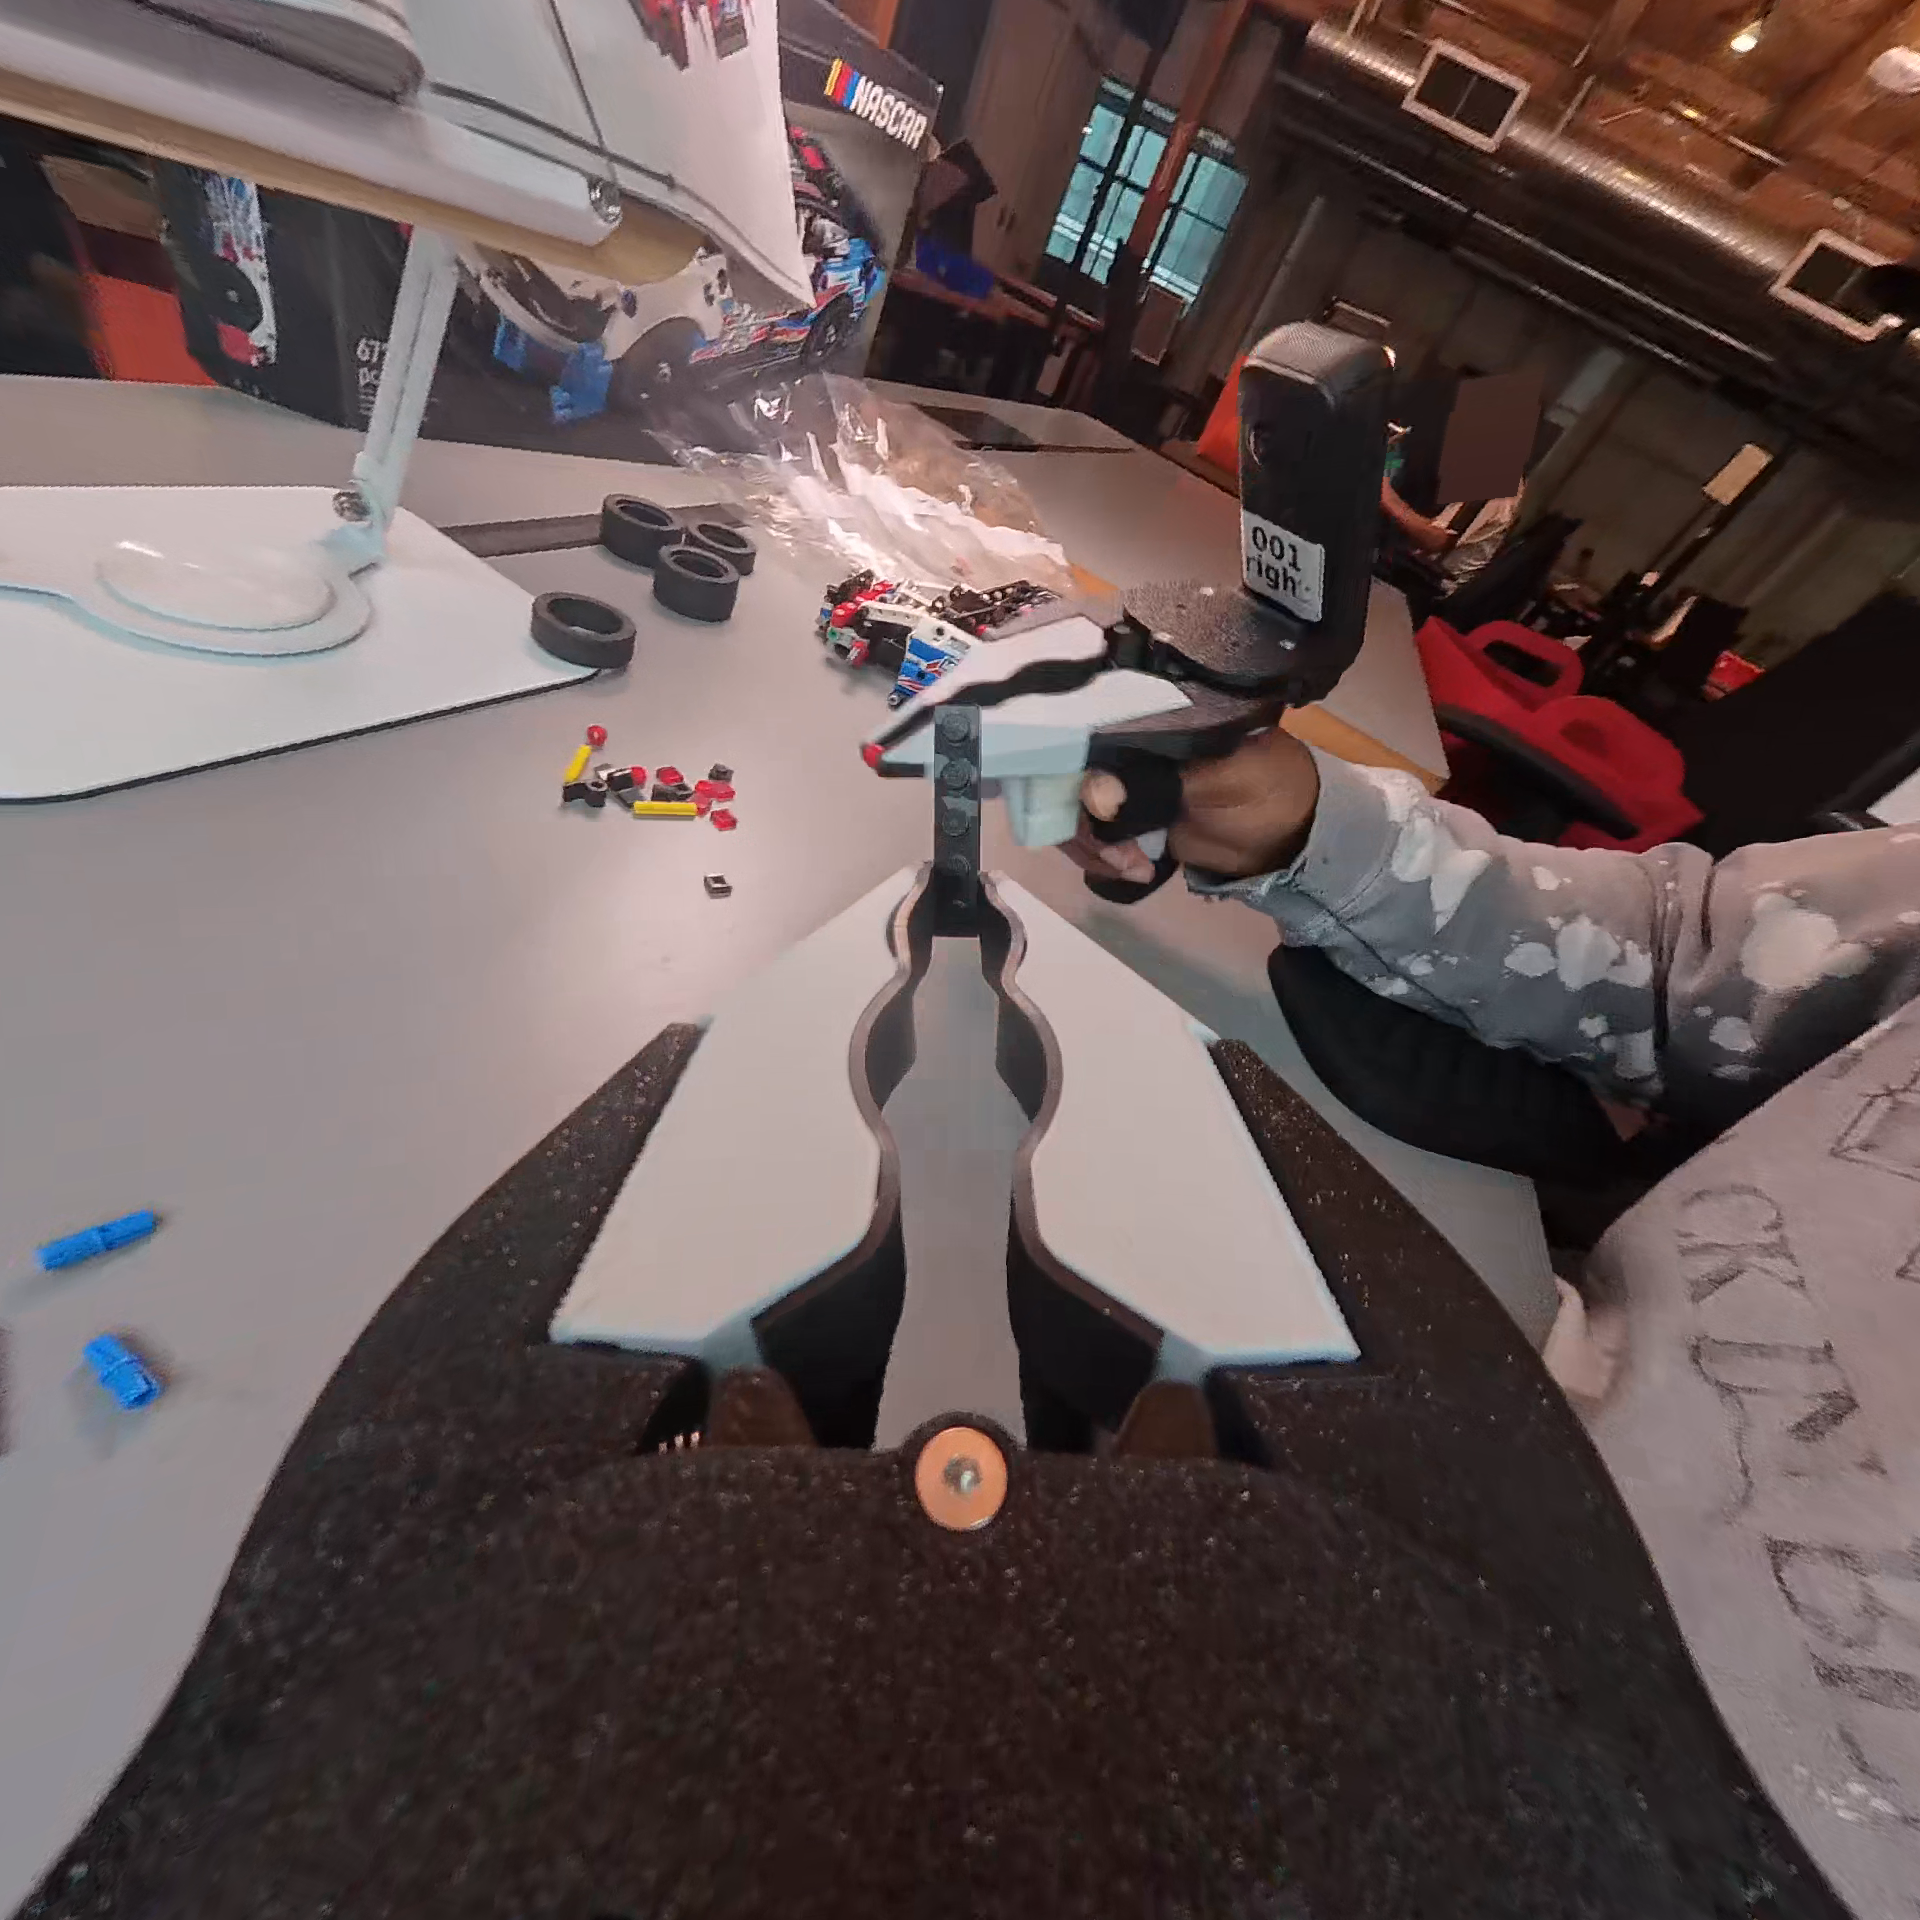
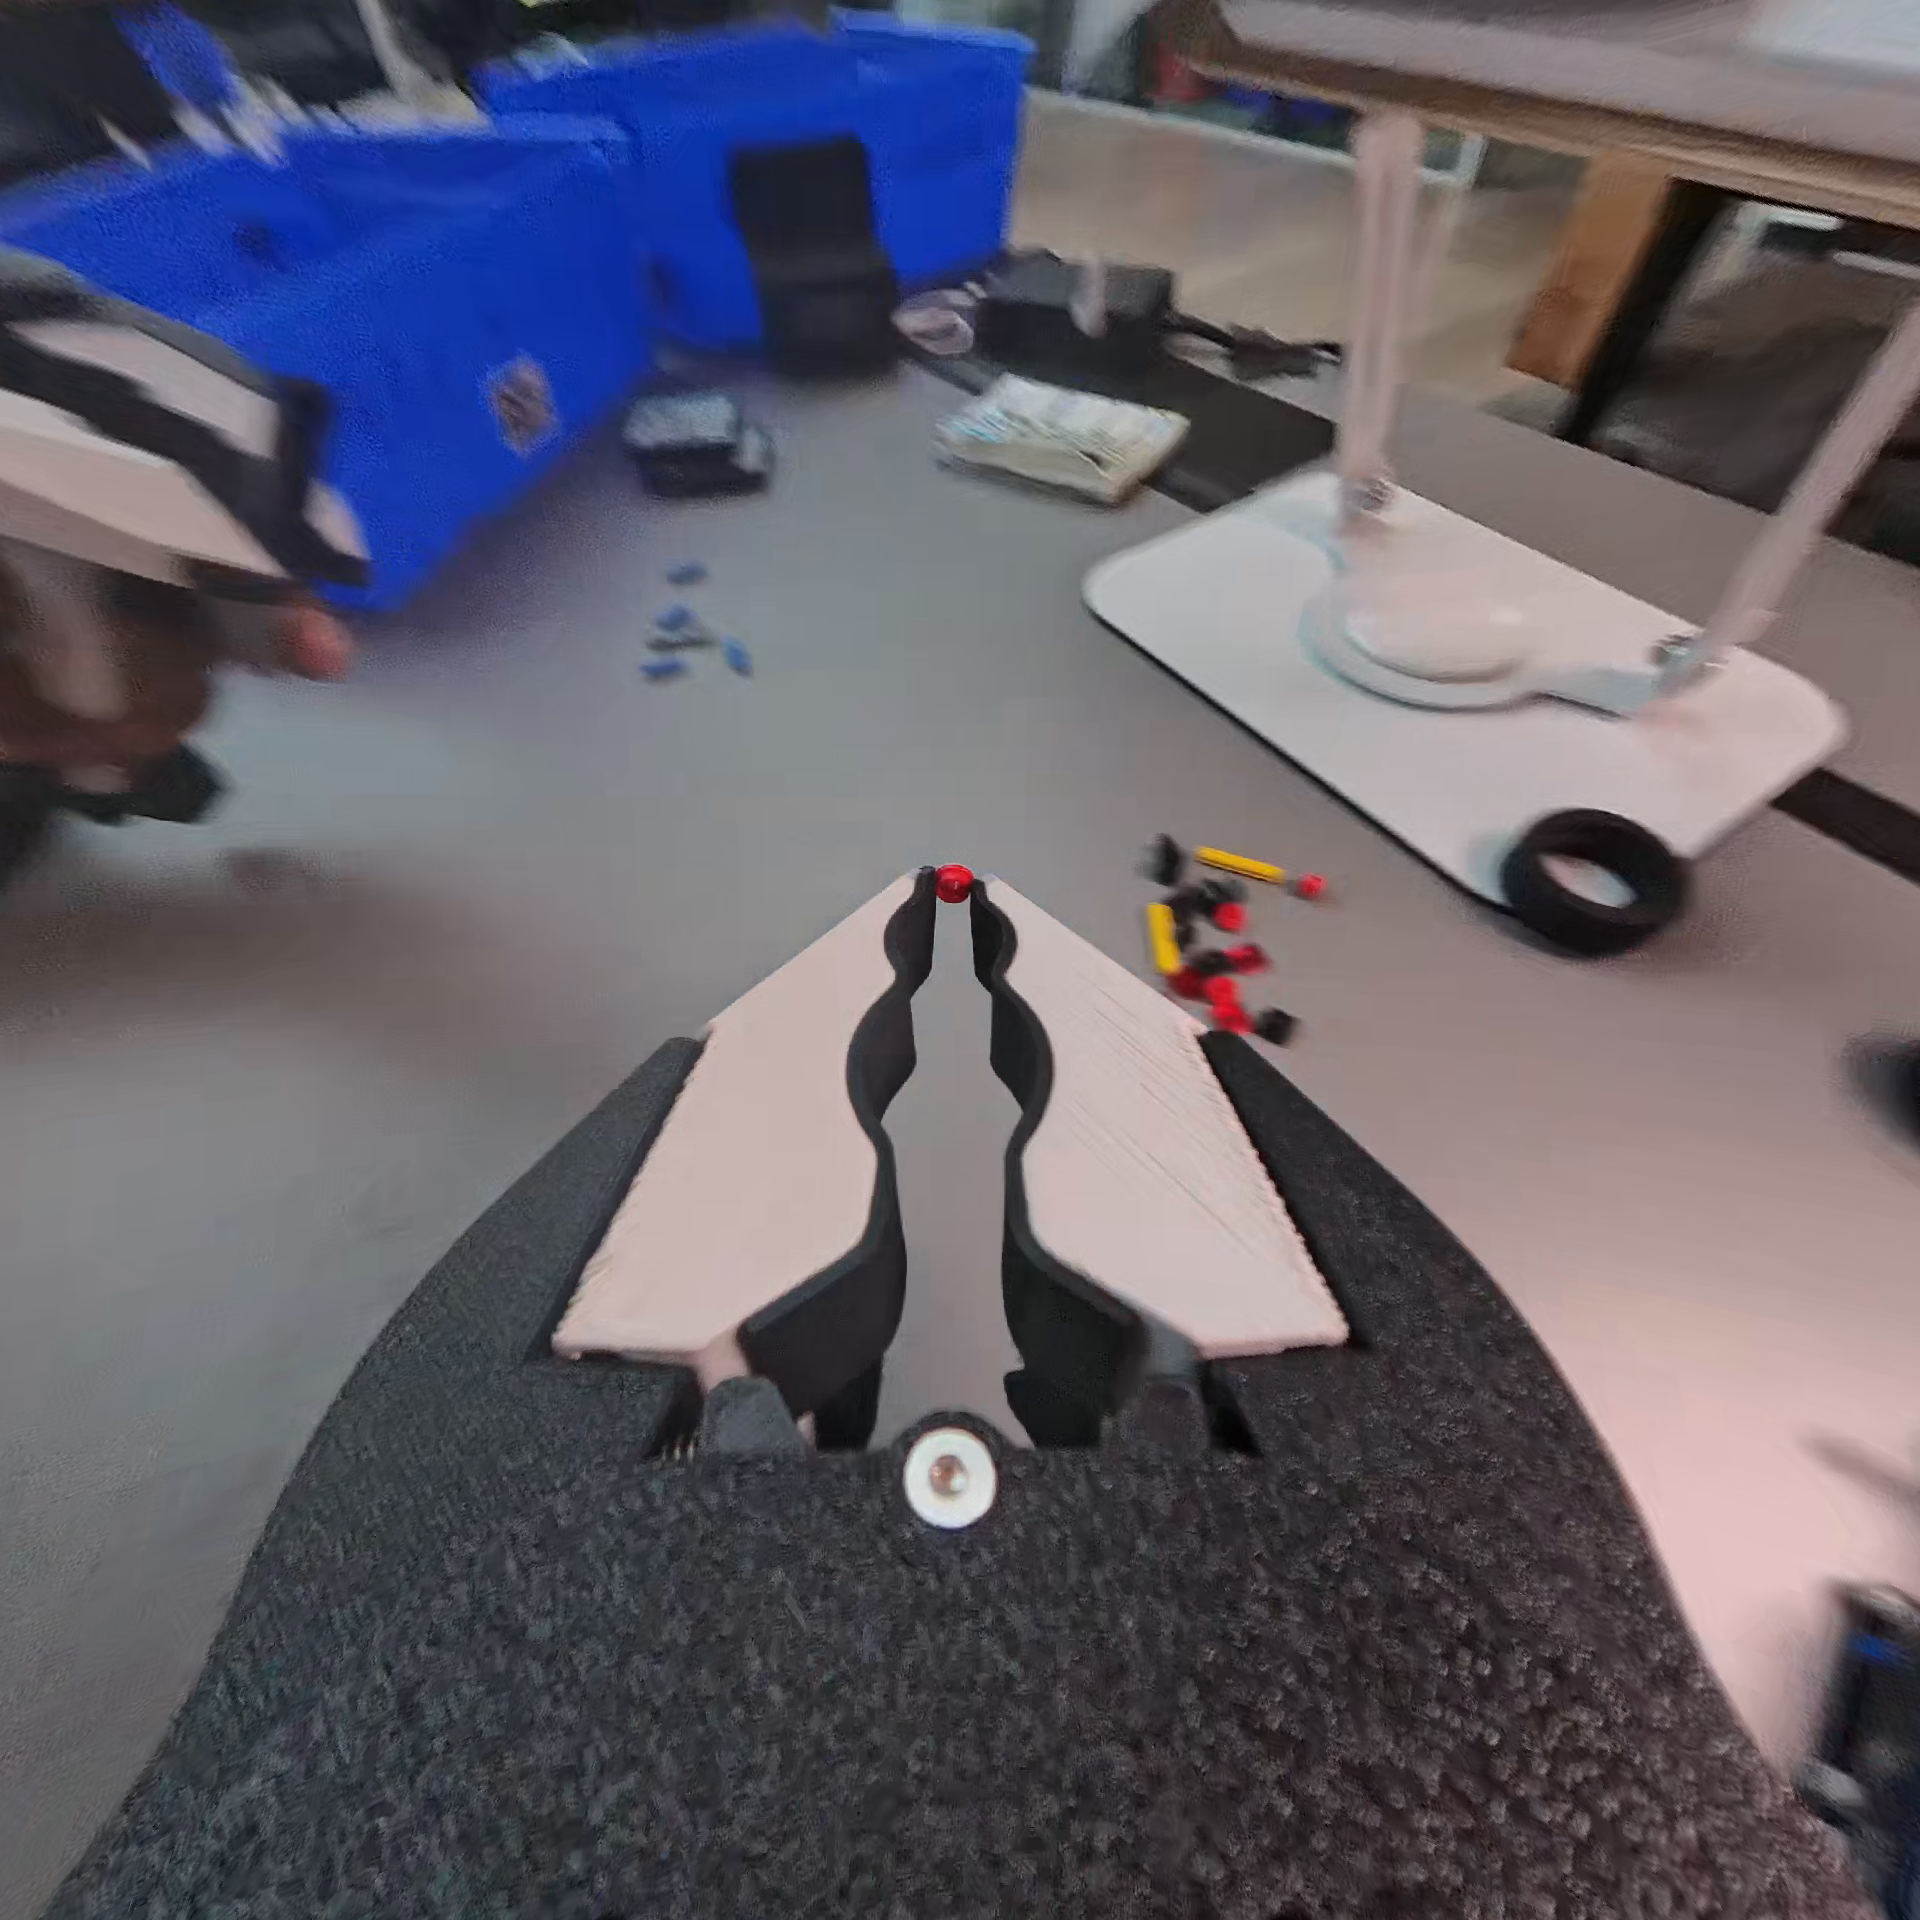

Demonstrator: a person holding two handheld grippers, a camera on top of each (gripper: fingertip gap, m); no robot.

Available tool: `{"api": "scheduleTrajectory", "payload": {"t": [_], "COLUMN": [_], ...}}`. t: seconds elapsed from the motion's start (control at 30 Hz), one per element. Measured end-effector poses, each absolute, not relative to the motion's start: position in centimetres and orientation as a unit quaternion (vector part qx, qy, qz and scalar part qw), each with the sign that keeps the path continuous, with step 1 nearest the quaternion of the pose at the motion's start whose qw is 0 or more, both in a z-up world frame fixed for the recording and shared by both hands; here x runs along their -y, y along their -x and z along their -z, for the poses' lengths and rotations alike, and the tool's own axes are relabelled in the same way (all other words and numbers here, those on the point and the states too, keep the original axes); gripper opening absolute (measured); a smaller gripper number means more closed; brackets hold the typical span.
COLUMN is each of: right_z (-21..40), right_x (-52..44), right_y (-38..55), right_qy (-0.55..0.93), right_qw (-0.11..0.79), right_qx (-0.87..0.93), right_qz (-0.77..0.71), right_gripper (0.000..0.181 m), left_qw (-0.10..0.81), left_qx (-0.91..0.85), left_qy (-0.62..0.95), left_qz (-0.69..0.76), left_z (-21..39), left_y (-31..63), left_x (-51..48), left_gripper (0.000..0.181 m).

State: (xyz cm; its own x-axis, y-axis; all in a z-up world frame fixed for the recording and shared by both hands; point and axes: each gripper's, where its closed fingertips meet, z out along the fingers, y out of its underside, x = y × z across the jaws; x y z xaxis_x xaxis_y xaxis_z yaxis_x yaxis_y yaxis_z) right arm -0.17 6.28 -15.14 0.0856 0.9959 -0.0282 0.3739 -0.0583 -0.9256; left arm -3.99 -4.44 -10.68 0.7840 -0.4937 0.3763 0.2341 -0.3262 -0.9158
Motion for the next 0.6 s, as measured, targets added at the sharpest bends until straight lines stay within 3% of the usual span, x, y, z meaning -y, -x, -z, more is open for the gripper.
{"api": "scheduleTrajectory", "payload": {"t": [0.07,0.27,0.47,0.6], "right_z": [17.8,21.7,19.4,16.5], "right_x": [-10.0,-12.1,-11.5,-7.8], "right_y": [0.6,1.7,1.5,-0.1], "right_qy": [0.643,0.647,0.617,0.568], "right_qw": [0.401,0.369,0.406,0.397], "right_qx": [0.586,0.644,0.640,0.658], "right_qz": [-0.286,-0.175,-0.213,-0.293], "right_gripper": [0.007,0.011,0.034,0.031], "left_qw": [0.564,0.550,0.543,0.538], "left_qx": [-0.078,-0.072,-0.080,-0.095], "left_qy": [0.757,0.770,0.772,0.775], "left_qz": [0.321,0.316,0.319,0.316], "left_z": [11.4,12.5,12.7,12.9], "left_y": [3.9,3.8,3.4,2.9], "left_x": [4.1,3.9,4.0,4.2], "left_gripper": [0.006,0.006,0.006,0.006]}}
